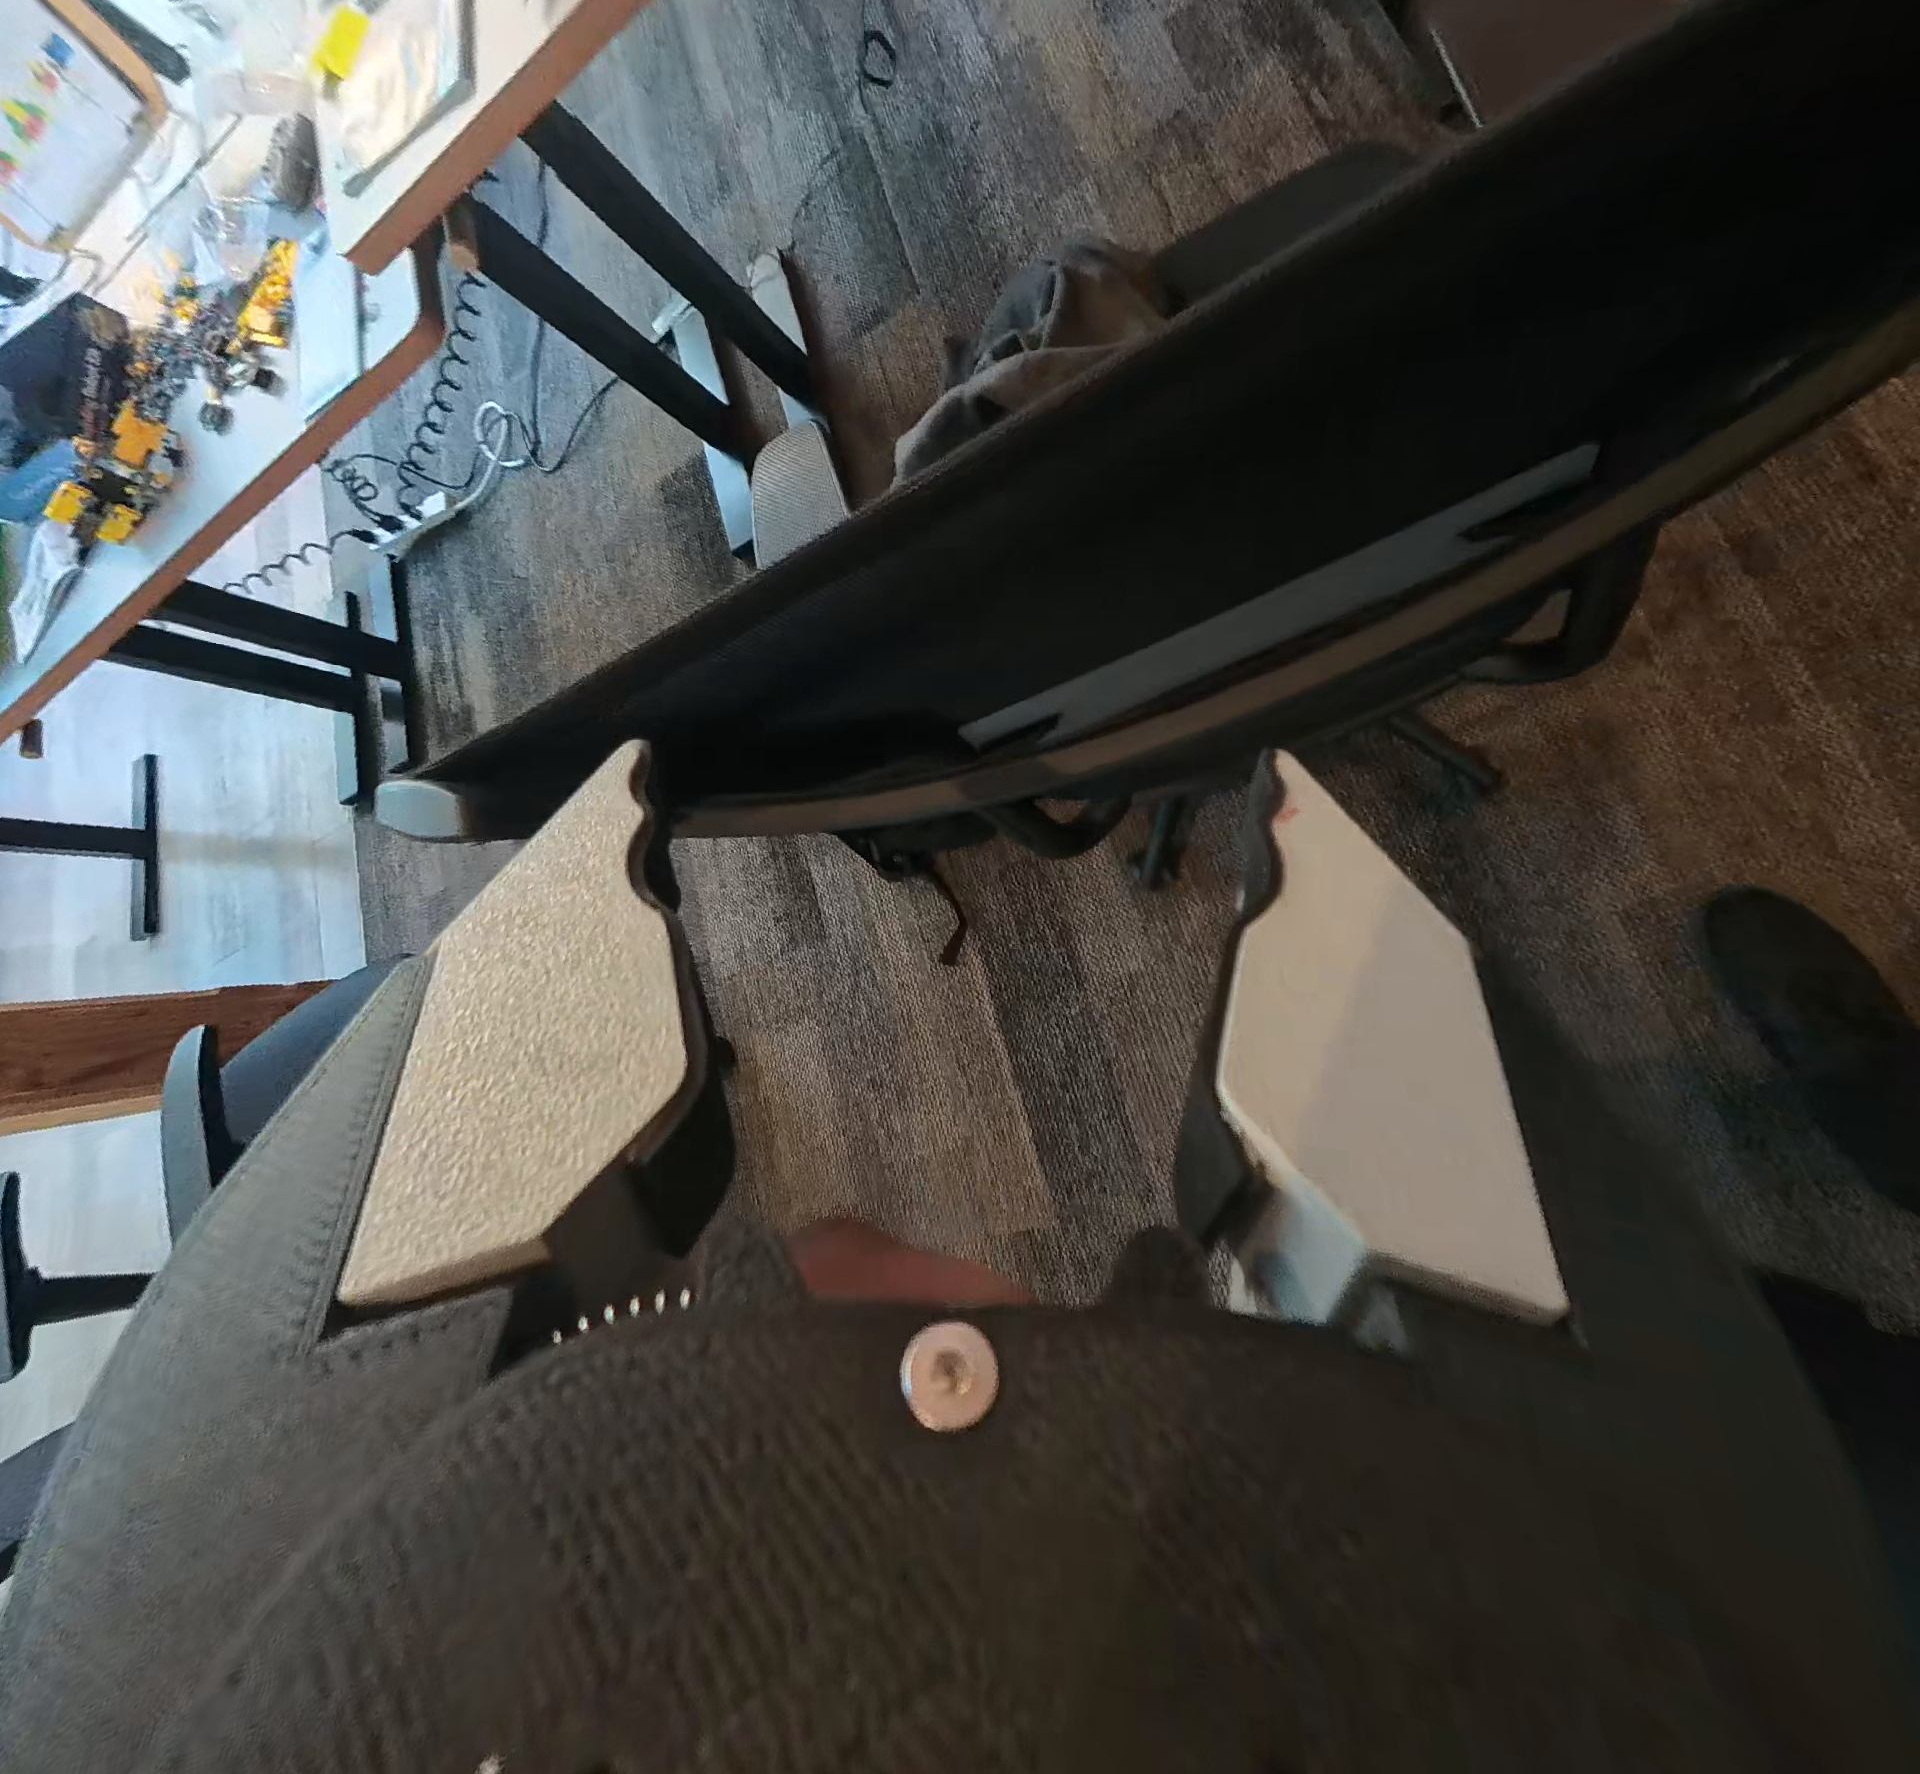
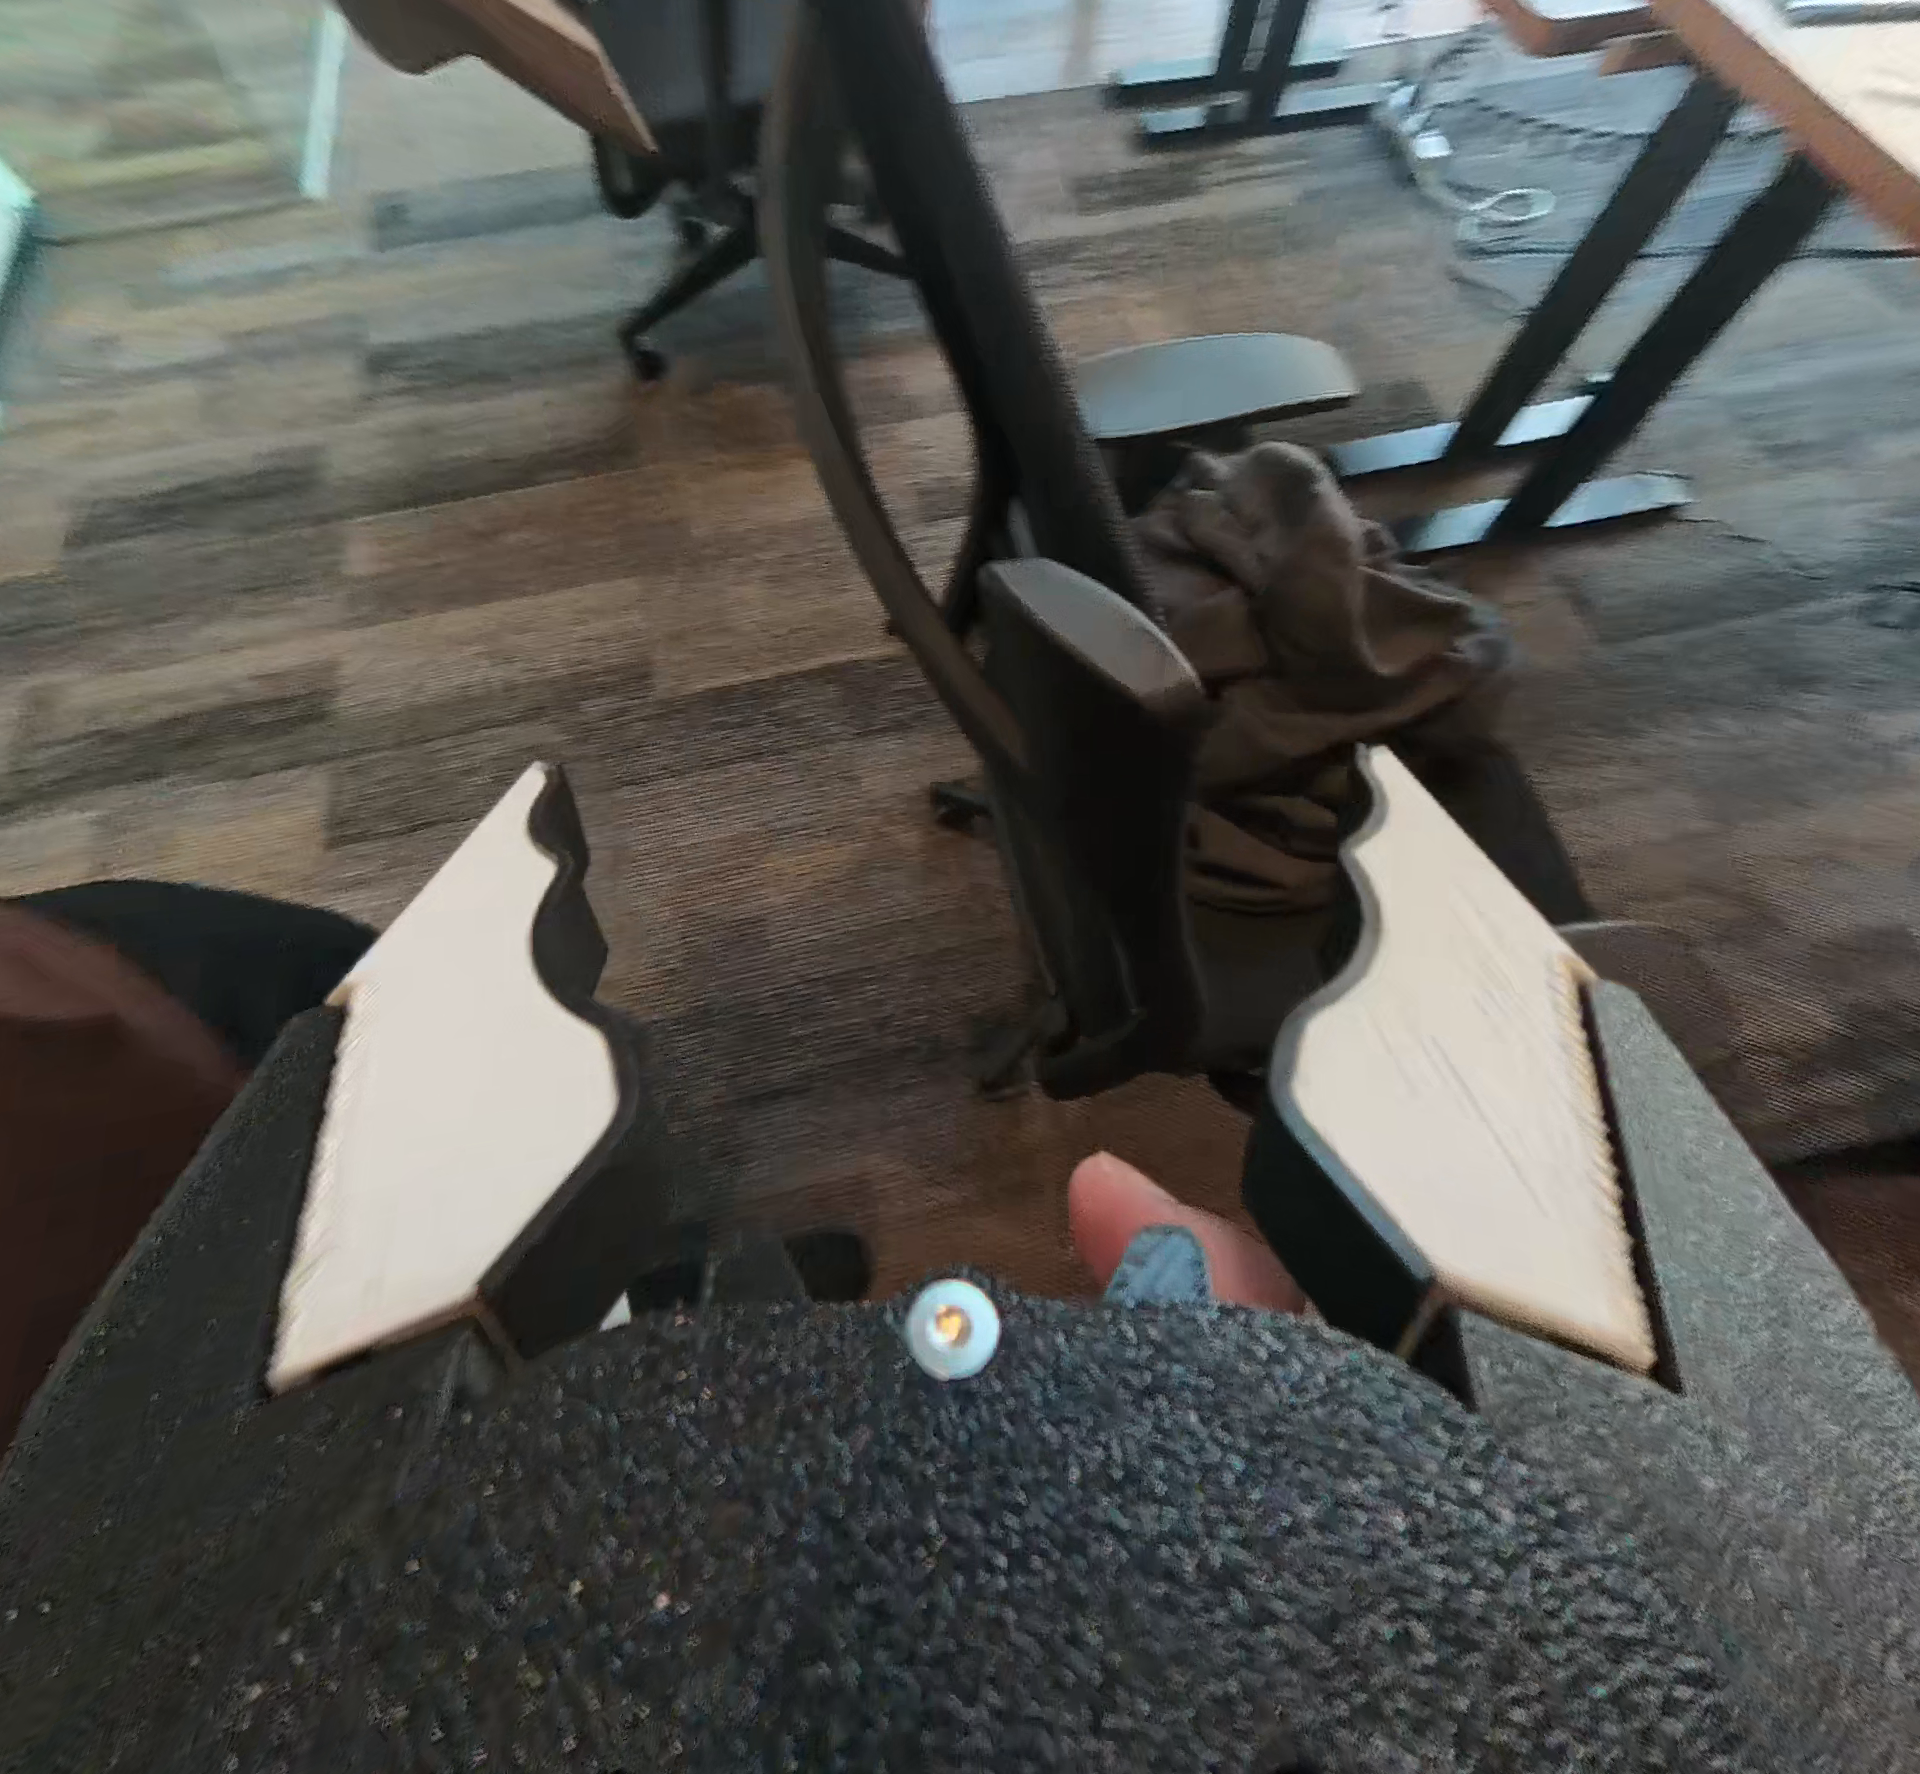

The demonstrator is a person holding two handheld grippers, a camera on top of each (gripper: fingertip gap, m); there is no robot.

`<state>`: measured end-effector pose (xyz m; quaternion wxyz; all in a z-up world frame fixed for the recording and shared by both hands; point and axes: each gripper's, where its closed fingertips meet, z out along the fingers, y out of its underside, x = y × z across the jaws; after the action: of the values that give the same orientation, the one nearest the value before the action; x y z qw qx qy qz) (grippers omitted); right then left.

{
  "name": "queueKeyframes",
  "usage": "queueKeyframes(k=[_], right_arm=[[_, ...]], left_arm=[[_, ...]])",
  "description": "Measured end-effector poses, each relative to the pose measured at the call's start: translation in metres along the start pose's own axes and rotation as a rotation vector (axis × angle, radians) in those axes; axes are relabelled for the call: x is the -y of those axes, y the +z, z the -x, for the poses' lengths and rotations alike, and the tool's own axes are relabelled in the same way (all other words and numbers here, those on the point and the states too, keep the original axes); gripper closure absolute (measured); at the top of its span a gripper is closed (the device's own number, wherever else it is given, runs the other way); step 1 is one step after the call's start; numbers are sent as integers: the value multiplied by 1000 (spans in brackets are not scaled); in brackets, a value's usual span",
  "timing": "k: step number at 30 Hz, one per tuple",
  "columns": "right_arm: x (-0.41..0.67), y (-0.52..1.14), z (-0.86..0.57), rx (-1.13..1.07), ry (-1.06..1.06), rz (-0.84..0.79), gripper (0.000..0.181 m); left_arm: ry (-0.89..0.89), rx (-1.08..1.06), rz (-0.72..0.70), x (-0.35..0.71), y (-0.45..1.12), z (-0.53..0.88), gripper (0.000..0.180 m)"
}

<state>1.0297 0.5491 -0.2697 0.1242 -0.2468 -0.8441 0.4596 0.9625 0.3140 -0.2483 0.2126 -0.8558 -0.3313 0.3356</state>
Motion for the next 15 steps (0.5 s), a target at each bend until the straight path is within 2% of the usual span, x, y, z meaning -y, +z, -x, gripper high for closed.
queueKeyframes(k=[3, 6, 10, 15], right_arm=[[-2, 4, -3, 43, -16, 18, 38], [-5, 2, -1, 181, -6, 63, 38], [-6, -6, -5, 363, 62, 180, 42], [6, -7, -15, 386, 116, 325, 49]], left_arm=[[68, -113, 18, -5, 3, -8, 71], [243, -354, -5, -10, -6, -28, 71], [443, -486, 22, -20, -6, -10, 70], [605, -575, -12, -15, 5, 27, 70]])
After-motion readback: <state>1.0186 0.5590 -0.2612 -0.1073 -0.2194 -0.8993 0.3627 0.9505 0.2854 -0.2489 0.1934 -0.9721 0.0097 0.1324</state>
